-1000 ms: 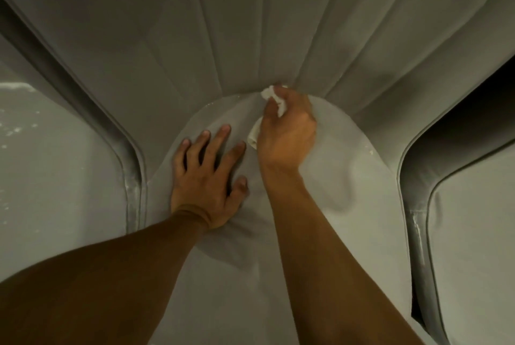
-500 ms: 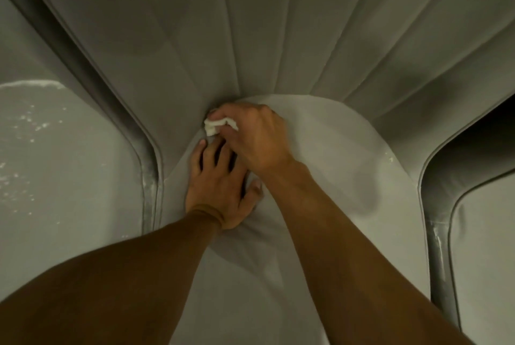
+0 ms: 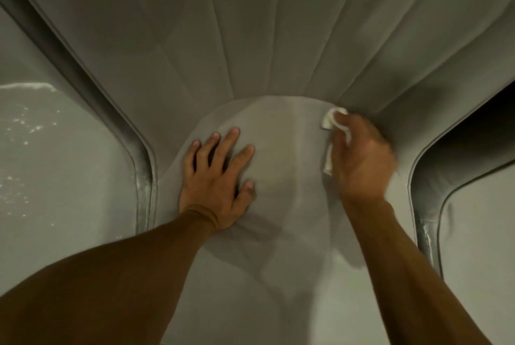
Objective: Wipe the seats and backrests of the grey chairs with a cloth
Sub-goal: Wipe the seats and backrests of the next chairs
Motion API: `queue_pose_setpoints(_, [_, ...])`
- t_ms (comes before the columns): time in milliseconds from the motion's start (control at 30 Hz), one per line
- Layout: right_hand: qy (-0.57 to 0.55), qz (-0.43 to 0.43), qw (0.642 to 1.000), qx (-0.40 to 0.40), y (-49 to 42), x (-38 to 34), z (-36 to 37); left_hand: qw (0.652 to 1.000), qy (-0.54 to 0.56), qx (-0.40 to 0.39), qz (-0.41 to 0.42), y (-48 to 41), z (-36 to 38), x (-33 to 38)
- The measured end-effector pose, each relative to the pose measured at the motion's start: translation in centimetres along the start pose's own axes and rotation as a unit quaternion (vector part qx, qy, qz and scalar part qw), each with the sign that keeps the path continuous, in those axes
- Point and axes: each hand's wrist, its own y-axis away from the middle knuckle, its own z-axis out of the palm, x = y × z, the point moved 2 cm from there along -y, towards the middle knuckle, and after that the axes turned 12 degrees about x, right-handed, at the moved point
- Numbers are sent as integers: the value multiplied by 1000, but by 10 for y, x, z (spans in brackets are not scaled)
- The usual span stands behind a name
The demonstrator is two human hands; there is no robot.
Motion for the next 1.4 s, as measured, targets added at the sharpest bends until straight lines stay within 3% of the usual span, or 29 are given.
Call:
queue_pose_setpoints(200, [25, 50, 998, 33, 41, 43, -50, 1000, 4, 4, -2, 0, -1, 0])
queue_pose_setpoints(333, [76, 170, 980, 75, 64, 44, -57, 1000, 4, 3, -3, 0, -2, 1])
queue_pose_setpoints(500, [30, 319, 935, 156, 81, 37, -67, 1000, 13, 12, -8, 1, -3, 2])
queue_pose_setpoints(567, [26, 334, 927, 169, 90, 30, -72, 1000, 12, 13, -8, 1, -3, 2])
queue_pose_setpoints(633, [11, 297, 945, 137, 96, 20, -70, 1000, 14, 13, -10, 1, -2, 2])
queue_pose_setpoints(767, [20, 136, 989, 61, 85, 8, -51, 1000, 12, 13, -10, 1, -3, 2])
queue_pose_setpoints(1033, [-101, 66, 991, 57, 24, -8, -5, 1000, 12, 12, -7, 0, -4, 3])
queue_pose_setpoints(1200, [-72, 58, 996, 4, 24, -25, 26, 1000, 12, 23, -8, -1, -4, 2])
queue_pose_setpoints(1333, [-119, -58, 986, -106, 38, -34, 19, 1000, 10, 12, -4, 0, -2, 1])
queue_pose_setpoints(1400, [-87, -78, 988, -101, 35, -24, 10, 1000, 13, 15, -3, 1, -1, 1])
